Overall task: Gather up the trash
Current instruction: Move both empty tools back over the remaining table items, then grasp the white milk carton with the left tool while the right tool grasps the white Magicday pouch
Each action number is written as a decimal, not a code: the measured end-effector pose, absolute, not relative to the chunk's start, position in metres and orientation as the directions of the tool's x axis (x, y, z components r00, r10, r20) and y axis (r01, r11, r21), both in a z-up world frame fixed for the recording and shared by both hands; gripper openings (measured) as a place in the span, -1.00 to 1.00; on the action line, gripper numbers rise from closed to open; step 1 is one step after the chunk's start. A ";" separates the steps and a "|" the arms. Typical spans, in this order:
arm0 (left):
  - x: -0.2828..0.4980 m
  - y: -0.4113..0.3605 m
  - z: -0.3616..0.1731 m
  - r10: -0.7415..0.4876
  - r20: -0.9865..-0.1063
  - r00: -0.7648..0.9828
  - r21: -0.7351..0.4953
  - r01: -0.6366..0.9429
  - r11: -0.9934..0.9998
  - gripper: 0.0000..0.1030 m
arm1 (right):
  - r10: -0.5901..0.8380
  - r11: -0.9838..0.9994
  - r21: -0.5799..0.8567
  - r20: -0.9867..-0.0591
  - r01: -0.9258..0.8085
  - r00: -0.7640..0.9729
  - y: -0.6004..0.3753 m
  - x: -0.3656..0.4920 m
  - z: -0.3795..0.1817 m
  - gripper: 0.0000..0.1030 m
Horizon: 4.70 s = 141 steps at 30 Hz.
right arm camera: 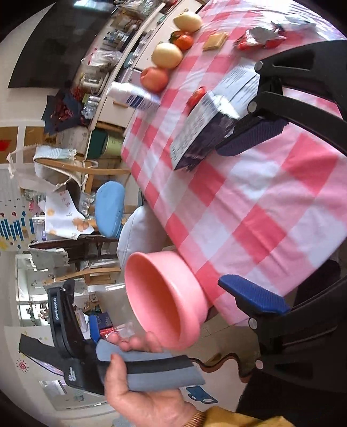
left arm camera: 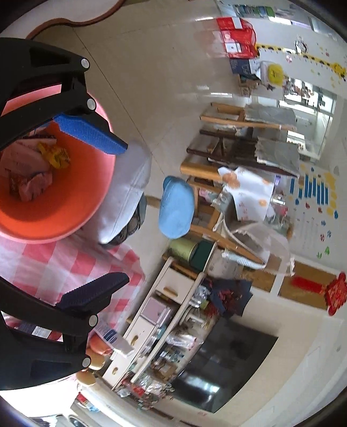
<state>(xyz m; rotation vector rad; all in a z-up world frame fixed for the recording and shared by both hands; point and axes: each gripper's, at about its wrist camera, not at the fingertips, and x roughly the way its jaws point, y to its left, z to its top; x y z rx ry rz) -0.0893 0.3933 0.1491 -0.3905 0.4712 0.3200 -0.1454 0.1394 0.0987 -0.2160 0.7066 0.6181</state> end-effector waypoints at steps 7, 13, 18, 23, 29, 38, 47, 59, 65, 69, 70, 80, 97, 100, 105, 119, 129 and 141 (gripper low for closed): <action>-0.086 0.349 0.168 0.213 -0.471 0.856 -0.219 -0.347 0.912 0.73 | 0.433 0.836 0.019 -0.636 -0.548 0.639 0.105 -0.159 0.106 0.85; -0.080 0.316 0.175 0.160 -0.478 0.864 -0.208 -0.289 0.935 0.73 | 0.443 0.864 0.093 -0.605 -0.495 0.661 0.069 -0.156 0.119 0.86; -0.078 0.281 0.177 0.138 -0.465 0.874 -0.158 -0.236 0.959 0.73 | 0.431 0.884 0.118 -0.577 -0.452 0.693 0.043 -0.155 0.127 0.87; -0.075 0.247 0.180 0.105 -0.461 0.881 -0.123 -0.181 0.976 0.73 | 0.418 0.898 0.138 -0.566 -0.417 0.711 0.023 -0.154 0.130 0.87; -0.074 0.210 0.182 0.068 -0.456 0.887 -0.080 -0.117 0.990 0.73 | 0.399 0.911 0.146 -0.545 -0.385 0.737 0.001 -0.155 0.136 0.88; -0.071 0.167 0.181 0.020 -0.471 0.882 -0.062 -0.056 0.997 0.73 | 0.373 0.928 0.199 -0.522 -0.315 0.767 -0.043 -0.149 0.139 0.92; -0.063 0.123 0.175 -0.007 -0.495 0.869 -0.009 0.003 1.000 0.74 | 0.347 0.937 0.228 -0.530 -0.264 0.774 -0.080 -0.141 0.134 0.92; -0.058 0.070 0.159 -0.054 -0.546 0.836 0.060 0.103 0.993 0.74 | 0.296 0.947 0.273 -0.532 -0.170 0.793 -0.141 -0.131 0.130 0.92; -0.056 0.046 0.148 -0.080 -0.581 0.810 0.089 0.161 0.983 0.74 | 0.254 0.949 0.300 -0.548 -0.096 0.797 -0.177 -0.123 0.126 0.92; -0.054 0.027 0.138 -0.099 -0.609 0.787 0.112 0.209 0.971 0.74 | 0.222 0.949 0.313 -0.565 -0.043 0.795 -0.201 -0.119 0.121 0.92; -0.053 0.021 0.135 -0.105 -0.618 0.779 0.117 0.224 0.968 0.74 | 0.215 0.949 0.313 -0.570 -0.032 0.793 -0.205 -0.118 0.119 0.92; -0.050 -0.023 0.106 -0.134 -0.685 0.716 0.144 0.313 0.939 0.74 | 0.174 0.948 0.316 -0.621 0.041 0.764 -0.236 -0.110 0.105 0.92; -0.032 -0.034 0.078 -0.082 -0.778 0.623 0.109 0.261 0.959 0.74 | 0.161 0.958 0.279 -0.702 0.060 0.693 -0.249 -0.096 0.084 0.92; -0.025 0.001 0.085 -0.035 -0.787 0.616 0.082 0.160 0.984 0.74 | 0.169 0.964 0.262 -0.717 0.037 0.676 -0.246 -0.093 0.080 0.92; -0.011 0.075 0.087 -0.017 -0.828 0.560 -0.070 -0.072 0.995 0.74 | 0.179 0.972 0.235 -0.733 -0.004 0.656 -0.234 -0.088 0.078 0.92; 0.011 0.136 0.057 -0.045 -0.877 0.479 -0.262 -0.396 0.880 0.74 | 0.163 0.987 0.132 -0.757 -0.096 0.632 -0.199 -0.077 0.072 0.92; 0.033 0.137 0.036 -0.017 -0.909 0.417 -0.207 -0.413 0.887 0.74 | 0.114 0.993 0.080 -0.813 -0.084 0.571 -0.203 -0.058 0.050 0.92; 0.034 0.142 0.028 -0.038 -0.913 0.407 -0.204 -0.373 0.905 0.55 | 0.075 0.995 0.025 -0.843 -0.101 0.532 -0.200 -0.047 0.038 0.92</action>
